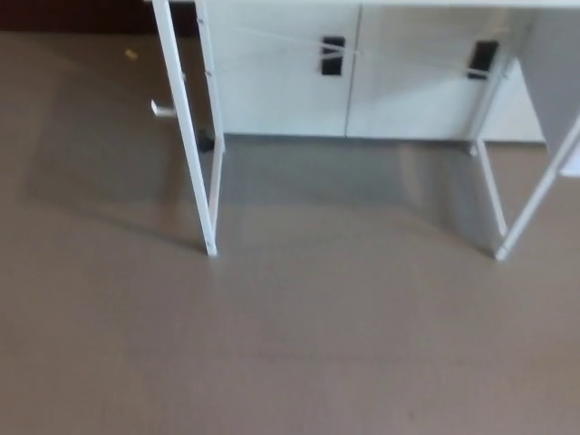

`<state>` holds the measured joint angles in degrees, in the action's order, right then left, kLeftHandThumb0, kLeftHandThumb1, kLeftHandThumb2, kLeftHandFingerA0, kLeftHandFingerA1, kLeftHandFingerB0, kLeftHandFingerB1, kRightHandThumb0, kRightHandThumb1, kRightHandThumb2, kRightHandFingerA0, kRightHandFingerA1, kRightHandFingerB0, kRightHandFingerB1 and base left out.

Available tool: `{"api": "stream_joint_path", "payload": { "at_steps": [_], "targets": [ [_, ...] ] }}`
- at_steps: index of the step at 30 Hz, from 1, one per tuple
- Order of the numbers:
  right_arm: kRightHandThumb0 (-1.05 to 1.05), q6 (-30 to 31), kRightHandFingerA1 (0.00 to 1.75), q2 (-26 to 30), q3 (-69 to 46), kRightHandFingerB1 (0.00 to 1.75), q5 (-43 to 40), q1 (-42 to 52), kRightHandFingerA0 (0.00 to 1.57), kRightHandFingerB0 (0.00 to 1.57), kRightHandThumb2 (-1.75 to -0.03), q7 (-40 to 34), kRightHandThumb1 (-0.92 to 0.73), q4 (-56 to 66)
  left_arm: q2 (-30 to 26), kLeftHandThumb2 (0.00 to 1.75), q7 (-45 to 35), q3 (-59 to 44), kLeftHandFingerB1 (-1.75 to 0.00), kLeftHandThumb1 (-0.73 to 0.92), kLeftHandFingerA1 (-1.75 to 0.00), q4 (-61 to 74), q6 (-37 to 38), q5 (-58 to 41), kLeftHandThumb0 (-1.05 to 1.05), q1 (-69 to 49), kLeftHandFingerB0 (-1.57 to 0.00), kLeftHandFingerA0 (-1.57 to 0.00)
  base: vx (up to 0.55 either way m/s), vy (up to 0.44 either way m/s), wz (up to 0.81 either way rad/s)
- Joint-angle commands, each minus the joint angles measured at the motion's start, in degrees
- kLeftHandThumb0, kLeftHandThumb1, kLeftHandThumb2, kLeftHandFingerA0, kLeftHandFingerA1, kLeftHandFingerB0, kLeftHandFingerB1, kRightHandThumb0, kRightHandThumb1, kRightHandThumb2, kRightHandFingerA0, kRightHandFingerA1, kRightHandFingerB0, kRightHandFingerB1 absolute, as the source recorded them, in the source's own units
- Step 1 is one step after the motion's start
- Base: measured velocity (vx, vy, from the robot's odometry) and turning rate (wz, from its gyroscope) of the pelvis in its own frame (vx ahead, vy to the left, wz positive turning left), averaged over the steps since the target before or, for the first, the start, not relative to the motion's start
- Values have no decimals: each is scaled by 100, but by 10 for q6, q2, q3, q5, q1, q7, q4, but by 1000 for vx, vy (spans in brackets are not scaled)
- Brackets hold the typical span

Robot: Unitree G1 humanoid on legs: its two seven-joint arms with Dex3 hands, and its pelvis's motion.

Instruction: The robot walks towards a desk on which a file tray is kept in the middle and a toilet paper roll is kept on its right. The robot uses its right hand to hook on finger in the gap of the roll and grabs it, lifts it and places it on the tray.

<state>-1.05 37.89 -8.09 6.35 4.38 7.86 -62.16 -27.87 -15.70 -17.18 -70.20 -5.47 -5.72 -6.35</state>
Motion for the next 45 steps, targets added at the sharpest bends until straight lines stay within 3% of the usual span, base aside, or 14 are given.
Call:
{"api": "stream_joint_path", "payload": {
  "at_steps": [1,3,6,12,13,23,25,29,30,32,33,34,40,45],
  "targets": [
    [-24,18,50,5,20,46,21,-24,3,0,-94,-42,-47,-5,1,73,-7,0,-35,92,-46,11,10,-4,-83,-6,-10,-15,534,-304,-62],
    [-24,21,51,6,16,47,10,-21,3,0,-94,-23,-48,4,0,113,-5,1,-50,53,-52,16,9,-2,-37,-6,0,0,446,-311,78],
    [-18,29,50,-4,-21,47,-32,-3,3,0,-96,-3,-53,38,-3,74,-7,9,-35,92,-44,10,21,6,-84,-7,-13,-15,422,-241,27],
    [-22,52,51,-6,-18,47,-15,-7,3,0,-98,-9,-53,42,-1,117,-11,1,-41,83,-53,14,18,-2,-85,-8,0,-10,433,-2,-8],
    [-22,50,50,-4,-12,47,-8,-4,3,0,-98,-11,-54,47,0,113,-3,1,-50,53,-52,15,12,-1,-37,-7,0,-1,469,120,-31],
    [-29,14,38,-10,-22,34,-17,-5,14,18,-59,-22,-52,47,6,73,-4,-20,-35,91,-47,10,13,-13,-79,-4,-10,-14,571,210,-27],
    [-20,59,51,-5,-19,47,-17,-25,3,0,-97,-6,-54,49,6,114,-12,-18,-51,55,-52,8,13,-11,-37,-1,0,-1,260,41,1],
    [-22,42,51,-5,-21,48,-18,-8,3,0,-96,-5,-52,66,7,74,-1,-11,-35,91,-46,7,14,-1,-82,0,-12,-18,278,-49,12],
    [-31,47,30,-6,-29,29,-29,-19,8,10,-58,4,-55,52,8,74,2,-6,-36,92,-46,9,26,4,-80,-4,-11,-17,317,-138,13],
    [-14,22,52,-18,-57,48,-56,-21,3,0,-100,13,-61,47,8,114,-13,-12,-51,54,-51,19,25,-6,-36,-11,0,0,381,-173,-6],
    [-32,28,37,-15,-46,32,-40,-23,12,13,-59,7,-55,51,9,107,-10,-14,-44,77,-51,19,21,-7,-81,-10,-7,-10,342,-175,50],
    [-22,48,50,-6,-17,47,-4,-31,3,0,-96,-7,-51,55,10,72,-5,-18,-32,91,-44,18,15,-10,-80,-7,-8,-10,315,-176,47],
    [-16,34,51,-4,-21,48,-25,-48,4,0,-100,9,-60,32,12,113,-17,-27,-51,53,-51,14,15,-17,-37,-9,0,0,250,-125,-2],
    [-25,12,25,-11,-30,25,-33,-75,4,5,-67,17,-54,-26,9,115,-24,-36,-32,81,-52,29,11,-24,-84,-16,0,-8,212,2,-15]
  ]
}}
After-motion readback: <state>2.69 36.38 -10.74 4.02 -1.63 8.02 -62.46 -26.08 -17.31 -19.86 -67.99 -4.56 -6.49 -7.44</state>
